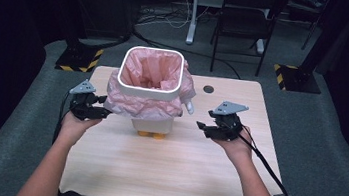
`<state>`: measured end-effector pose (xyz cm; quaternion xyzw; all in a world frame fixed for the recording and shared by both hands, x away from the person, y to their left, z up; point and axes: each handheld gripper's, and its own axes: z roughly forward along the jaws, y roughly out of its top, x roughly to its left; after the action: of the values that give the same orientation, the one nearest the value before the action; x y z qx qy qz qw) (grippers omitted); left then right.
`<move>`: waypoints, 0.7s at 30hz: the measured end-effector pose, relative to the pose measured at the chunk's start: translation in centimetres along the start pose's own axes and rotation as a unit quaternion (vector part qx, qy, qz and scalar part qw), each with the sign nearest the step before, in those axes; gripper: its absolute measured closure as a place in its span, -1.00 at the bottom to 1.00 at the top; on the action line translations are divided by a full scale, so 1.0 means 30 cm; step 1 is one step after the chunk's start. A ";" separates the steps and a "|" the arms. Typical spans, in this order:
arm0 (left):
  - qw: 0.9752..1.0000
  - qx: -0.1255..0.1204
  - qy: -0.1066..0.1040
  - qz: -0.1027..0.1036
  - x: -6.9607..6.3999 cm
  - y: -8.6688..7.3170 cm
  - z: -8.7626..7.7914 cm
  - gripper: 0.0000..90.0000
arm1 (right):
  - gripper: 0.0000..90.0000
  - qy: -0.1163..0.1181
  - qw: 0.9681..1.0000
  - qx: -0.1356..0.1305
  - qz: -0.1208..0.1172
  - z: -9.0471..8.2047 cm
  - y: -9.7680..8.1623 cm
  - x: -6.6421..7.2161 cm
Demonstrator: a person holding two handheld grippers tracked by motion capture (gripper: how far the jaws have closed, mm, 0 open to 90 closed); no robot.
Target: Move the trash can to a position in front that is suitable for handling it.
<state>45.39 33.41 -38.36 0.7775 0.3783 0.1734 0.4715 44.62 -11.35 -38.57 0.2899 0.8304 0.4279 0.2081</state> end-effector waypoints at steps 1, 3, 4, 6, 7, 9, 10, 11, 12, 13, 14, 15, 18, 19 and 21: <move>1.000 0.000 -0.001 0.000 -0.002 0.003 0.004 -0.11 | -0.16 0.001 1.000 -0.001 0.000 0.003 0.005 0.002; 1.000 -0.001 -0.001 0.003 -0.003 0.007 0.009 -0.10 | -0.14 0.004 1.000 -0.005 -0.003 0.009 0.016 0.006; 1.000 0.000 -0.001 0.003 -0.004 0.009 0.012 -0.09 | -0.11 0.009 1.000 -0.010 -0.002 0.013 0.019 0.006; 1.000 0.000 -0.001 0.004 -0.005 0.013 0.017 -0.07 | -0.12 0.011 1.000 -0.013 0.008 0.025 0.023 0.001; 1.000 0.000 0.000 0.004 -0.005 0.014 0.020 -0.06 | -0.10 0.014 1.000 -0.012 0.011 0.031 0.025 -0.001; 1.000 0.000 0.002 0.007 -0.004 0.016 0.024 -0.04 | -0.08 0.017 1.000 -0.017 0.014 0.042 0.029 -0.002; 1.000 -0.002 0.001 0.006 -0.004 0.016 0.026 -0.03 | -0.07 0.018 1.000 -0.019 0.010 0.047 0.032 -0.002; 1.000 -0.003 -0.001 0.004 -0.003 0.016 0.027 -0.02 | -0.07 0.019 1.000 -0.022 0.012 0.050 0.035 0.001; 1.000 -0.004 0.000 0.004 -0.002 0.016 0.028 -0.01 | -0.06 0.020 0.999 -0.025 0.011 0.051 0.039 0.003; 1.000 -0.005 0.000 0.004 -0.001 0.016 0.029 0.00 | -0.06 0.021 0.999 -0.028 0.008 0.053 0.044 0.004; 1.000 -0.006 -0.001 0.002 0.000 0.016 0.030 0.02 | -0.06 0.019 0.999 -0.026 0.005 0.057 0.050 0.007; 1.000 -0.006 -0.002 0.002 0.001 0.017 0.032 0.03 | -0.06 0.017 0.999 -0.027 0.001 0.060 0.055 0.010; 1.000 -0.005 -0.006 0.004 0.002 0.019 0.037 0.05 | -0.08 0.016 1.000 -0.025 0.002 0.074 0.074 0.016; 1.000 -0.006 -0.006 0.003 0.001 0.020 0.040 0.05 | -0.09 0.015 1.000 -0.026 0.001 0.079 0.081 0.018; 1.000 -0.004 -0.006 0.004 0.001 0.021 0.043 0.05 | -0.09 0.016 0.999 -0.030 -0.001 0.089 0.093 0.023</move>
<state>46.49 32.49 -38.47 0.7779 0.3717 0.1719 0.4766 46.53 -8.03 -37.77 0.2761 0.8206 0.4571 0.2037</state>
